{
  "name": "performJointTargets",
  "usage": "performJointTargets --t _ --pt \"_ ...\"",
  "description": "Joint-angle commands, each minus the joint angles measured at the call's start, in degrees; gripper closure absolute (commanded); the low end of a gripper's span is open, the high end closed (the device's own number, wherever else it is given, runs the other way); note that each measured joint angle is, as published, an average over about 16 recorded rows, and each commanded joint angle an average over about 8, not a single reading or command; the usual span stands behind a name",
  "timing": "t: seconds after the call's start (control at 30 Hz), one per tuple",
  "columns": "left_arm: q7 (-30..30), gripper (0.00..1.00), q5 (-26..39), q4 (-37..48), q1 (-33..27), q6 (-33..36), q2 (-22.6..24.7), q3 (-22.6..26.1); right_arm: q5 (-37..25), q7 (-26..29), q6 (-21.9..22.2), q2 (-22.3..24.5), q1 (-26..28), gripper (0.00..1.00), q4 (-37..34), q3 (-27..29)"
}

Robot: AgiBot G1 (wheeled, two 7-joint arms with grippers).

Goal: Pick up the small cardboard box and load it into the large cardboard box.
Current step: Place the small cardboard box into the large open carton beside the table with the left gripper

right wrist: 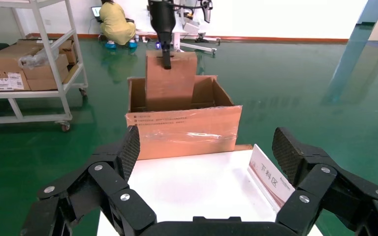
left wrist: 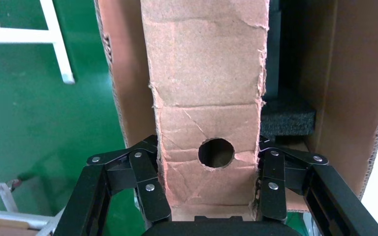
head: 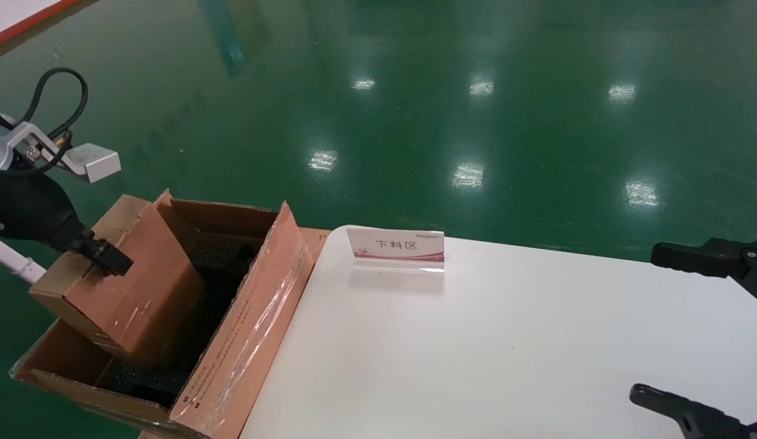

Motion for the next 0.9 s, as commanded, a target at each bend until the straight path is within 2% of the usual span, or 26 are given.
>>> performJointTargets --t 0.03,0.9 --pt "-0.80 1.00 0.18 -0.99 0.37 -0.45 -0.58 0.23 0.00 0.00 0.00 0.00 0.00 0.00 0.00 -0.01" --pt "-9.98 1.00 7.63 -7.56 3.02 -8.07 -1.82 3.22 0.06 -0.05 0.04 0.04 0.02 0.00 0.00 -0.09"
